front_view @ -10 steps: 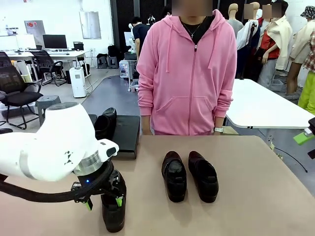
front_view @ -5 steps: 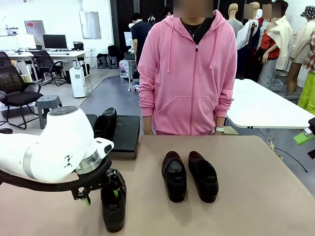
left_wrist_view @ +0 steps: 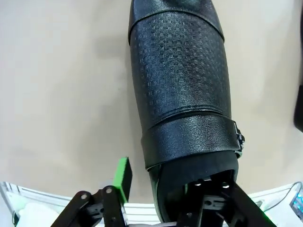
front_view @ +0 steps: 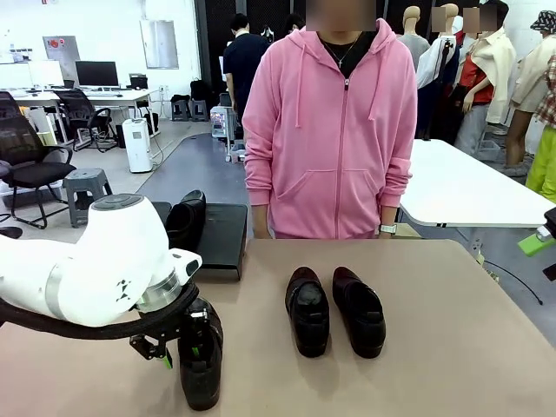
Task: Organize the shoes by placing them on the stand.
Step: Place the Shoe from the middle of the table onto the Shoes Stand.
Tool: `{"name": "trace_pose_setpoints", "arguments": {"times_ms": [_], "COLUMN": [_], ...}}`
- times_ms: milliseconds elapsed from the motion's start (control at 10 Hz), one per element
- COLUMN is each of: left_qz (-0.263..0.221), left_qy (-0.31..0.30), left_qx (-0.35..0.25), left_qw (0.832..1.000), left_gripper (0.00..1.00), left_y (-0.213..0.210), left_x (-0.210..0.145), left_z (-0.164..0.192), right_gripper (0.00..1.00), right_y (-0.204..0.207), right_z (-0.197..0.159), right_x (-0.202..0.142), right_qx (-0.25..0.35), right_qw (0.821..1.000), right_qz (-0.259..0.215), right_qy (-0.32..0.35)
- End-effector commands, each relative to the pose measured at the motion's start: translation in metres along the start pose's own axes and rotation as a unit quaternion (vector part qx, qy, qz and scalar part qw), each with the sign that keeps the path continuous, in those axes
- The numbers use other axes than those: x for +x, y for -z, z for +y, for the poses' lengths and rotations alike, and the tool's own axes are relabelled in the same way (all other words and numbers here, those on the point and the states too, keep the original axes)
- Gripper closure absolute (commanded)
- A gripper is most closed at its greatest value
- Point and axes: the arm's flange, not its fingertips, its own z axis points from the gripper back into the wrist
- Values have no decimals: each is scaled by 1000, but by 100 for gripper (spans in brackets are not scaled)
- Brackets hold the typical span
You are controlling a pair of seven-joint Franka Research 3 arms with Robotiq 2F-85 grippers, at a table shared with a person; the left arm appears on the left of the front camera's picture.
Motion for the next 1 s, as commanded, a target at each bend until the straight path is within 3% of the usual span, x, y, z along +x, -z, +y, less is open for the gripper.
{"name": "trace_pose_setpoints", "arguments": {"times_ms": [0,400,700,800,900], "left_qz": [-15,-19,-15,-35,-64], "left_qy": [-8,6,82,115,163], "left_qx": [16,29,12,-4,17], "left_qw": [1000,999,996,993,984], "left_gripper": [100,100,100,100,100], "left_y": [3,2,-21,-43,-71], "left_x": [-5,-5,-20,-37,-67], "left_z": [1,-1,-8,-7,-1], "right_gripper": [0,0,0,0,0], "right_y": [-3,-3,-3,-3,-3], "right_z": [0,0,0,0,0], "right_x": [0,0,0,0,0], "right_qx": [6,6,6,6,6], "right_qw": [1000,1000,1000,1000,1000], "right_qz": [-1,-1,-1,-1,-1], "right_qy": [-2,-2,-2,-2,-2]}}
